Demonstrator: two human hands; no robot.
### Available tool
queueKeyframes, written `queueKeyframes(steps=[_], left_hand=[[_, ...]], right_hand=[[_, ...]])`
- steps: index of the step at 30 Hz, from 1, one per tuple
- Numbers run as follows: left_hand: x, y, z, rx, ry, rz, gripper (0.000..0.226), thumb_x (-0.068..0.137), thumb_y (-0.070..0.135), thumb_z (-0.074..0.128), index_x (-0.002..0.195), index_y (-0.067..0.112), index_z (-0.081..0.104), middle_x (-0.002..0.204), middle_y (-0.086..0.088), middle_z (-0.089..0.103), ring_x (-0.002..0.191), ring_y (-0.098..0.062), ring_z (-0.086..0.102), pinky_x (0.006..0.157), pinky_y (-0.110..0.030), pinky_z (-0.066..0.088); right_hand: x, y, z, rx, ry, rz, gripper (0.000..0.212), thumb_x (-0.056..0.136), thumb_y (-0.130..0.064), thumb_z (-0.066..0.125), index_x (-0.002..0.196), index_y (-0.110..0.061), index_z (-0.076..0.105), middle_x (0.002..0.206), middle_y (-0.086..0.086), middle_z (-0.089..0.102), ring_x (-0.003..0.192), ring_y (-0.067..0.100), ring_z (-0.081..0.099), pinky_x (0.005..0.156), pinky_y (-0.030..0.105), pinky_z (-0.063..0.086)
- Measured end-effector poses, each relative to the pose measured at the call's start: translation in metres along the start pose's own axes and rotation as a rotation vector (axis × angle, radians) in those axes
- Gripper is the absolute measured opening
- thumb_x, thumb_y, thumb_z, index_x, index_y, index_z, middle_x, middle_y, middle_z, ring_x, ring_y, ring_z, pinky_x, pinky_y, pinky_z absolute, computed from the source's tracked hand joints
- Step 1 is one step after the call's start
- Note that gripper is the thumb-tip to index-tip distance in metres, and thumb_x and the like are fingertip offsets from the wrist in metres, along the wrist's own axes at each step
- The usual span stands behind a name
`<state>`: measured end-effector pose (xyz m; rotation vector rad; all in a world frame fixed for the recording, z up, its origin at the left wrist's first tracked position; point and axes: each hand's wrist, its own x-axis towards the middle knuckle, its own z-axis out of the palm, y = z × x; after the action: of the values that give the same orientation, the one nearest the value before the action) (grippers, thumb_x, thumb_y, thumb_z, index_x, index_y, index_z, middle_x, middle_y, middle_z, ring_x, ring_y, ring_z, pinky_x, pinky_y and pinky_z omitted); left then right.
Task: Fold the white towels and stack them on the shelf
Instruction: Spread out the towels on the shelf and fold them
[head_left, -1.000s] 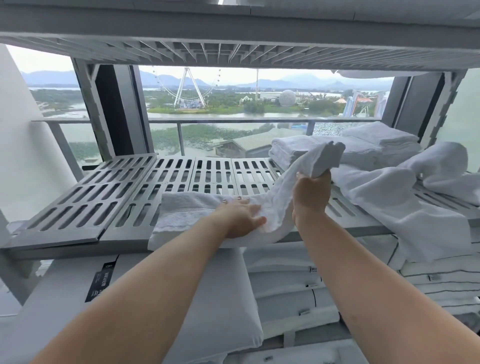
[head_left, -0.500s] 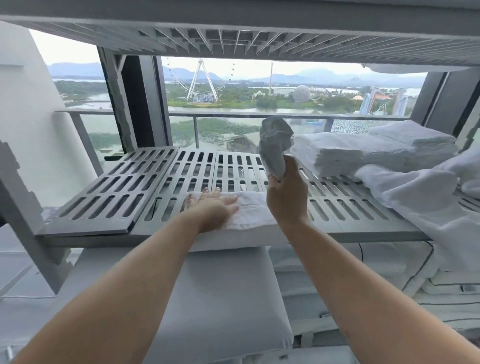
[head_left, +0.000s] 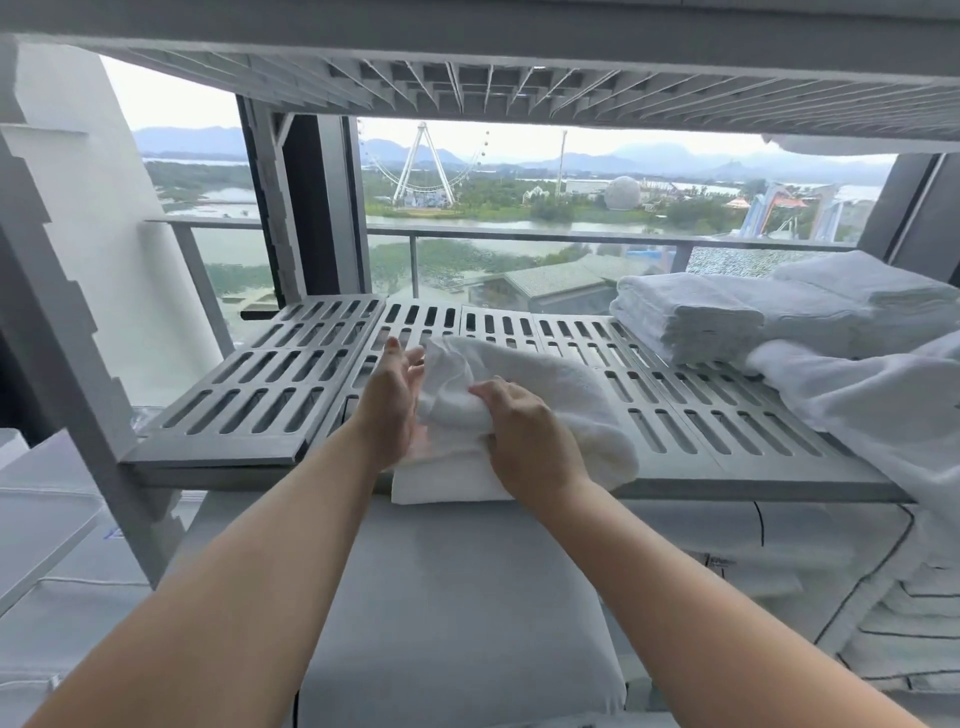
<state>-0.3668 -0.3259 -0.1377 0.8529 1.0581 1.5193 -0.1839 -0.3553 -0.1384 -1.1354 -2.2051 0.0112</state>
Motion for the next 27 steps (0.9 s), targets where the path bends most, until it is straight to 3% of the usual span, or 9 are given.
queueKeyframes(steps=[5,7,10,13,16,18,20,23,27], left_hand=[[0.002,0.000,0.000,-0.089,-0.017,-0.084,0.061,0.100,0.060,0.035,0.144,0.019,0.045,0.147,-0.014,0.051,0.113,-0.039,0.065,0.082,-0.049,0.058],[-0.001,0.004,0.000,-0.075,-0.036,-0.147,0.063,0.096,0.061,0.046,0.141,0.017,0.050,0.135,-0.013,0.060,0.102,-0.036,0.069,0.074,-0.045,0.058],[-0.003,0.013,0.000,0.075,-0.110,-0.147,0.057,0.096,0.052,0.056,0.131,0.007,0.054,0.116,-0.018,0.065,0.094,-0.032,0.066,0.081,-0.046,0.057],[-0.003,0.021,0.001,0.399,-0.055,-0.058,0.079,0.088,0.050,0.071,0.147,0.010,0.038,0.138,-0.015,0.052,0.117,-0.031,0.057,0.098,-0.048,0.052],[0.001,0.025,0.006,0.632,0.007,-0.035,0.099,0.079,0.047,0.082,0.155,0.021,0.024,0.139,-0.001,0.041,0.123,-0.024,0.048,0.097,-0.040,0.048],[0.007,0.023,0.006,0.702,0.036,-0.038,0.090,0.083,0.025,0.078,0.155,0.021,0.025,0.142,-0.004,0.043,0.121,-0.025,0.051,0.100,-0.042,0.049],[0.009,0.020,0.004,0.786,0.084,-0.037,0.077,0.086,0.007,0.061,0.154,0.022,0.028,0.139,-0.011,0.048,0.117,-0.029,0.055,0.101,-0.046,0.050],[0.005,0.018,0.005,0.859,0.105,-0.006,0.069,0.088,0.001,0.044,0.153,0.023,0.032,0.141,-0.011,0.049,0.116,-0.027,0.054,0.103,-0.046,0.048],[0.001,0.019,0.006,0.827,0.089,-0.012,0.074,0.084,-0.004,0.043,0.153,0.021,0.034,0.145,-0.010,0.047,0.121,-0.028,0.053,0.106,-0.047,0.046]], right_hand=[[0.002,-0.005,0.002,-0.102,0.041,0.025,0.045,0.082,-0.012,0.056,0.126,-0.022,0.062,0.123,-0.002,0.067,0.120,0.022,0.059,0.099,0.030,0.043],[0.001,-0.006,0.003,-0.128,0.004,0.005,0.045,0.083,-0.018,0.058,0.128,-0.024,0.061,0.128,-0.003,0.066,0.126,0.021,0.056,0.105,0.031,0.040],[-0.002,-0.004,0.007,-0.184,-0.099,-0.046,0.049,0.086,-0.024,0.058,0.135,-0.028,0.056,0.139,-0.002,0.059,0.136,0.022,0.047,0.115,0.035,0.033],[0.000,-0.002,0.005,-0.219,-0.172,-0.144,0.052,0.091,-0.034,0.057,0.142,-0.028,0.049,0.148,0.000,0.051,0.142,0.023,0.041,0.118,0.040,0.028],[-0.002,-0.002,0.003,-0.232,-0.147,-0.203,0.051,0.096,-0.038,0.053,0.145,-0.028,0.047,0.150,0.003,0.050,0.140,0.026,0.044,0.116,0.043,0.031],[-0.006,-0.003,0.003,-0.228,-0.118,-0.230,0.050,0.097,-0.038,0.052,0.146,-0.029,0.048,0.148,0.003,0.052,0.138,0.027,0.047,0.114,0.044,0.034],[-0.010,-0.002,0.005,-0.226,-0.107,-0.276,0.049,0.097,-0.037,0.054,0.145,-0.029,0.051,0.147,0.003,0.053,0.137,0.028,0.048,0.113,0.046,0.036],[-0.015,0.002,0.008,-0.250,-0.077,-0.341,0.049,0.096,-0.035,0.057,0.143,-0.027,0.053,0.145,0.002,0.055,0.136,0.025,0.050,0.111,0.046,0.038],[-0.019,0.002,0.013,-0.273,-0.020,-0.387,0.048,0.097,-0.033,0.049,0.144,-0.023,0.053,0.145,0.002,0.056,0.137,0.024,0.050,0.111,0.045,0.040]])
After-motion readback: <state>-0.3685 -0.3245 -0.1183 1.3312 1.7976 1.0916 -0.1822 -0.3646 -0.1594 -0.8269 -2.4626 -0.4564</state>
